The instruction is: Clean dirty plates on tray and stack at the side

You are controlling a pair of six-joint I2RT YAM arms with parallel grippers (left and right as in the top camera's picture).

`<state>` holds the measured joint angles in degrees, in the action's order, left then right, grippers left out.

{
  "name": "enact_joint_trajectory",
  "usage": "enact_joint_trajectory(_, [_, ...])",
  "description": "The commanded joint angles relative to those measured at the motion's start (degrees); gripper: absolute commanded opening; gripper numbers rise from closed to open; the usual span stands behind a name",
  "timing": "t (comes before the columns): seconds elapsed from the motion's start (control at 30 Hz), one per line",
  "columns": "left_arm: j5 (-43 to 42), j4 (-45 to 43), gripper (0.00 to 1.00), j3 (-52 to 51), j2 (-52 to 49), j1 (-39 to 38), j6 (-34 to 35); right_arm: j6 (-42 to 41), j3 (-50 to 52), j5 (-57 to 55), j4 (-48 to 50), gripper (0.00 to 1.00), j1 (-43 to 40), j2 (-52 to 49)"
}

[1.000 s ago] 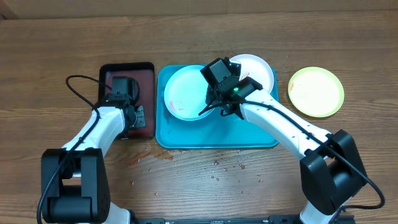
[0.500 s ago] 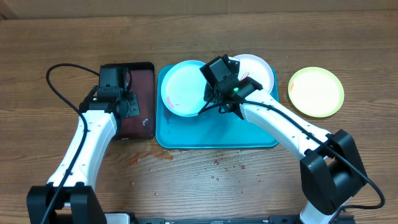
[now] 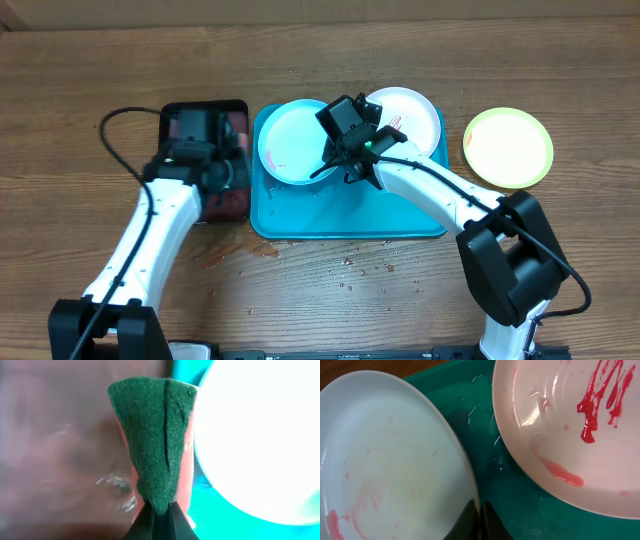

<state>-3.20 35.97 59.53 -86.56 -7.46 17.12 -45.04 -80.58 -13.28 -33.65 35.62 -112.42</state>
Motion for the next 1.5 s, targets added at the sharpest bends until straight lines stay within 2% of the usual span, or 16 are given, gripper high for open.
enact_joint_trajectory(0.0, [-2.3, -1.4, 0.04, 1.1, 1.6, -4.2, 3.5, -1.4, -0.4, 0.1, 0.7, 0.04, 0.0, -1.4])
enact_joint_trajectory(0.2, [-0.8, -2.3, 0.04, 1.1, -0.3, -9.6, 10.7, -4.8, -0.4, 0.1, 1.2, 0.04, 0.0, -3.0])
enact_joint_trajectory(0.47, [-0.6, -5.7, 0.04, 1.1, -6.8, -13.0, 15.7, -4.7, -0.4, 0.1, 2.3, 0.04, 0.0, -3.0])
enact_joint_trajectory(0.83, [3.9, -12.3, 0.04, 1.1, -11.6, -12.8, 16.8, -4.7, -0.4, 1.0, 1.3, 0.04, 0.0, -3.0])
enact_joint_trajectory(1.47, [3.8, -16.8, 0.04, 1.1, -19.3, -12.7, 17.8, -4.5, -0.4, 1.4, 0.4, 0.04, 0.0, -3.0])
